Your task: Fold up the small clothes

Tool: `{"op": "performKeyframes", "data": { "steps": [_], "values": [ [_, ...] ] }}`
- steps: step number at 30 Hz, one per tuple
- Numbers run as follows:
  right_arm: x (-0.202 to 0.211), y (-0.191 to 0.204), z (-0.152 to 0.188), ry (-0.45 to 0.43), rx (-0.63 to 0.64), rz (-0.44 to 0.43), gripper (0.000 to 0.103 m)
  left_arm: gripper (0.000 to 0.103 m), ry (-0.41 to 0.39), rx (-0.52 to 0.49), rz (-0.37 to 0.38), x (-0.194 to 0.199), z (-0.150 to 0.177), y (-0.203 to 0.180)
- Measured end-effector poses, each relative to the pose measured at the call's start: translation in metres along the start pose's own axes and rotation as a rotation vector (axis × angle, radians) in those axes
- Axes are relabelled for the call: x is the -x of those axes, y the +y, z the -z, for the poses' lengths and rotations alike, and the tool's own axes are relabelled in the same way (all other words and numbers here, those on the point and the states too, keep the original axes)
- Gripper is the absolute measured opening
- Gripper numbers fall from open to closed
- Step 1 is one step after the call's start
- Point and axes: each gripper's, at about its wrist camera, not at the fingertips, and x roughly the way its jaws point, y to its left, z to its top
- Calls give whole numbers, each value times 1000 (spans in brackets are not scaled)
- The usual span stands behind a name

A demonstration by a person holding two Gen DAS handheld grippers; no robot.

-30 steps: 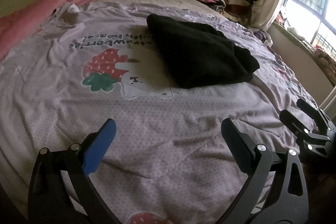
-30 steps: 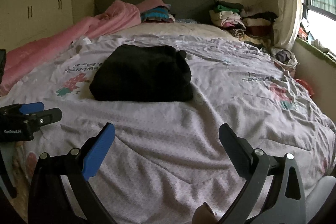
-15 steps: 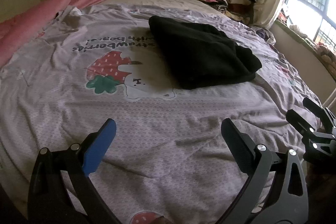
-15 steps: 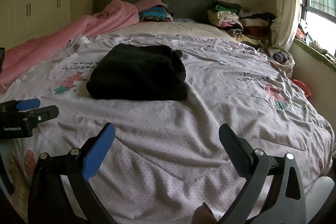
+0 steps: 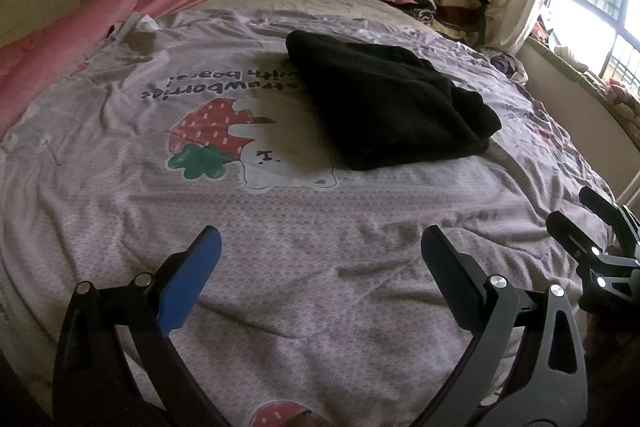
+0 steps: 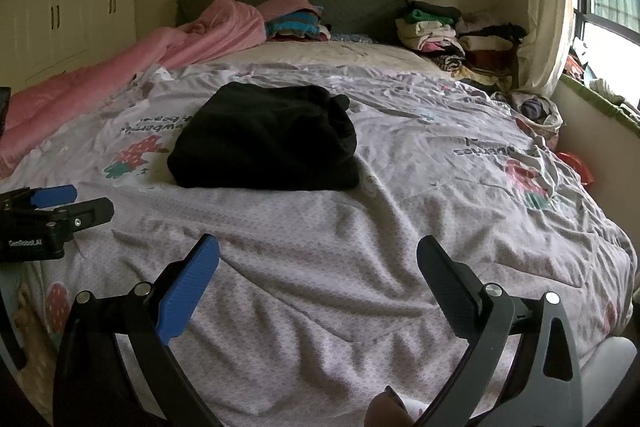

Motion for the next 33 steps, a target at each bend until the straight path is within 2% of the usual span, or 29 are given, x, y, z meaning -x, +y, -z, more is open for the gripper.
{"op": "performKeyframes", "data": {
  "steps": [33],
  "values": [
    [2,2,0,-2,-6,13,99,94,10,2,-14,4,-2,2]
  ]
}}
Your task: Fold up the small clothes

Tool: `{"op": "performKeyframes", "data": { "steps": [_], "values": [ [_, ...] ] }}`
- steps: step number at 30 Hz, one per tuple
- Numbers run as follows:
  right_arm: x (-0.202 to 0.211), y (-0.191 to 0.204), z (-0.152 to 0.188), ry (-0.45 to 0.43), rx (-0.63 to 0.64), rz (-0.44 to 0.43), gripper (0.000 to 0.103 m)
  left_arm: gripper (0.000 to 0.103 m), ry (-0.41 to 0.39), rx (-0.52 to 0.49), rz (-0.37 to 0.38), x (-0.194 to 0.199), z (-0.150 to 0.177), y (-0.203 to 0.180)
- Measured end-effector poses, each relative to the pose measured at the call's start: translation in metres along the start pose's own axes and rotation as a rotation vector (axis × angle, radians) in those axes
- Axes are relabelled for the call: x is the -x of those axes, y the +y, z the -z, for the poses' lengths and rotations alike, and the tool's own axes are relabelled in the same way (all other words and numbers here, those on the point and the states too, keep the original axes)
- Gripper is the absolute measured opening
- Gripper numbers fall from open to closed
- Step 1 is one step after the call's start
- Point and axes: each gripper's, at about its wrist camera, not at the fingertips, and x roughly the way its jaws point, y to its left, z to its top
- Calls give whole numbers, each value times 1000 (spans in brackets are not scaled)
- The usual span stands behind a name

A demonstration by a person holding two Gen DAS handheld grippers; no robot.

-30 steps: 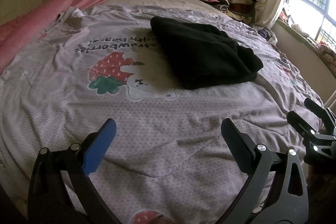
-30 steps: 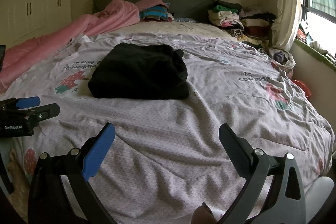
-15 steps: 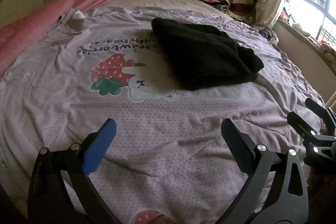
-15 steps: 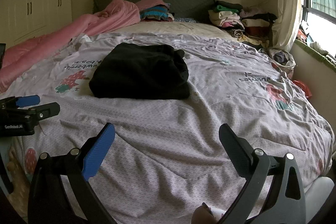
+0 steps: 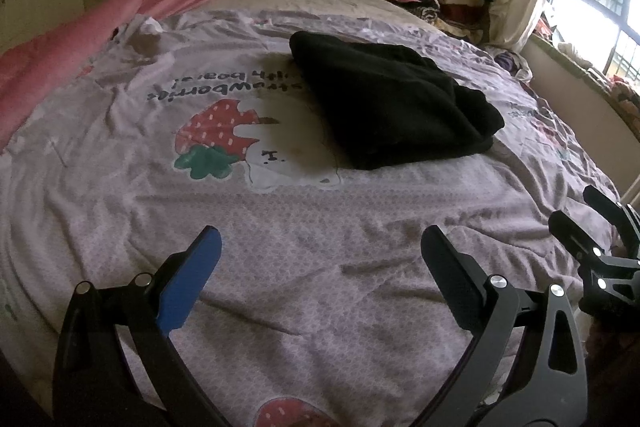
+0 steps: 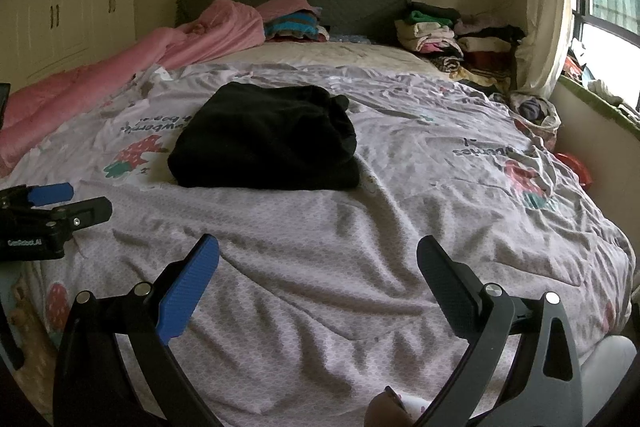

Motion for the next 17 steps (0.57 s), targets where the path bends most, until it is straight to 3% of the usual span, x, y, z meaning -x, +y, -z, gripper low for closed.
{"op": "performKeyframes", "data": {
  "steps": [6,10,15,17],
  "values": [
    [11,-23,2,-30,-68,99,99,94,34,53,-1,-3,1,11],
    [29,-86,14,-42,-200,269,98,94,77,174,-35,-7,-15,59],
    [63,-236,71,70,-493,621,98,94,30,338,-225,7,-49,188],
    [77,-298,105,160,-609,779,99,94,9,367,-387,12,-60,249]
  ]
}}
